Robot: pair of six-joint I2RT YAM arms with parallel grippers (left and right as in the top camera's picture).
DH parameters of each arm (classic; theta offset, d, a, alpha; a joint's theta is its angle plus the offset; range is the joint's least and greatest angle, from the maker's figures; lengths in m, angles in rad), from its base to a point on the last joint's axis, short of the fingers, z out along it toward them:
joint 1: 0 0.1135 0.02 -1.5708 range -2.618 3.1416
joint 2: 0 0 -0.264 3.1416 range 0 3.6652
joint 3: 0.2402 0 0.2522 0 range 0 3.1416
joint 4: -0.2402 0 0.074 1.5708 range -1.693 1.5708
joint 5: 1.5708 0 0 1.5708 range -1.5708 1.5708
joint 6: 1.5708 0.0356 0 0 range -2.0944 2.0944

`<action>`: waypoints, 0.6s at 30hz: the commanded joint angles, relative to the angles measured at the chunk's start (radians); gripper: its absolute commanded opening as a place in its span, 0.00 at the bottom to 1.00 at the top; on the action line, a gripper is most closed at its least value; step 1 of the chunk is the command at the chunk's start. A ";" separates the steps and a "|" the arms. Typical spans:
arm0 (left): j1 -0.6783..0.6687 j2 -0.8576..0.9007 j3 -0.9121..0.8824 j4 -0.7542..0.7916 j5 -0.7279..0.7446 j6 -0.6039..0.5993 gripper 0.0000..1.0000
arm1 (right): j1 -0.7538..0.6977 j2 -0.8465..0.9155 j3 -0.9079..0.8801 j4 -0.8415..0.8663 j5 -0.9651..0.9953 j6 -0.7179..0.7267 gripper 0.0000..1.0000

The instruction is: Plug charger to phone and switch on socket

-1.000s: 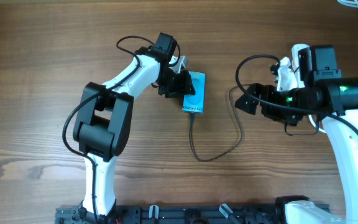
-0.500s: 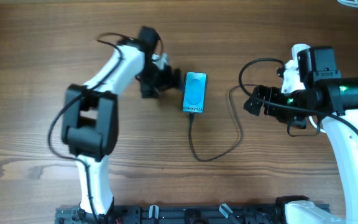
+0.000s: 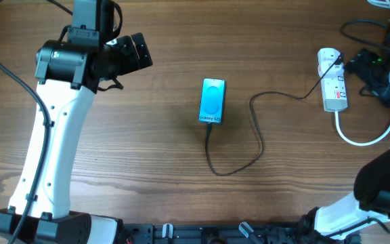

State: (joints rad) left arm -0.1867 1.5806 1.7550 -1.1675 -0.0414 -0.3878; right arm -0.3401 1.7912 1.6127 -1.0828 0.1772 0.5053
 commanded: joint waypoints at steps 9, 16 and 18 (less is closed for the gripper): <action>0.004 0.003 -0.002 -0.001 -0.024 -0.013 1.00 | -0.095 0.200 0.012 0.185 -0.021 -0.060 1.00; 0.004 0.003 -0.002 -0.001 -0.024 -0.013 1.00 | -0.095 0.317 0.012 0.287 -0.151 -0.060 1.00; 0.004 0.003 -0.002 -0.001 -0.024 -0.013 1.00 | -0.095 0.337 0.012 0.305 -0.172 -0.061 1.00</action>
State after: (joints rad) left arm -0.1867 1.5810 1.7550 -1.1679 -0.0490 -0.3882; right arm -0.4400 2.0842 1.6127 -0.7975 0.0780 0.4549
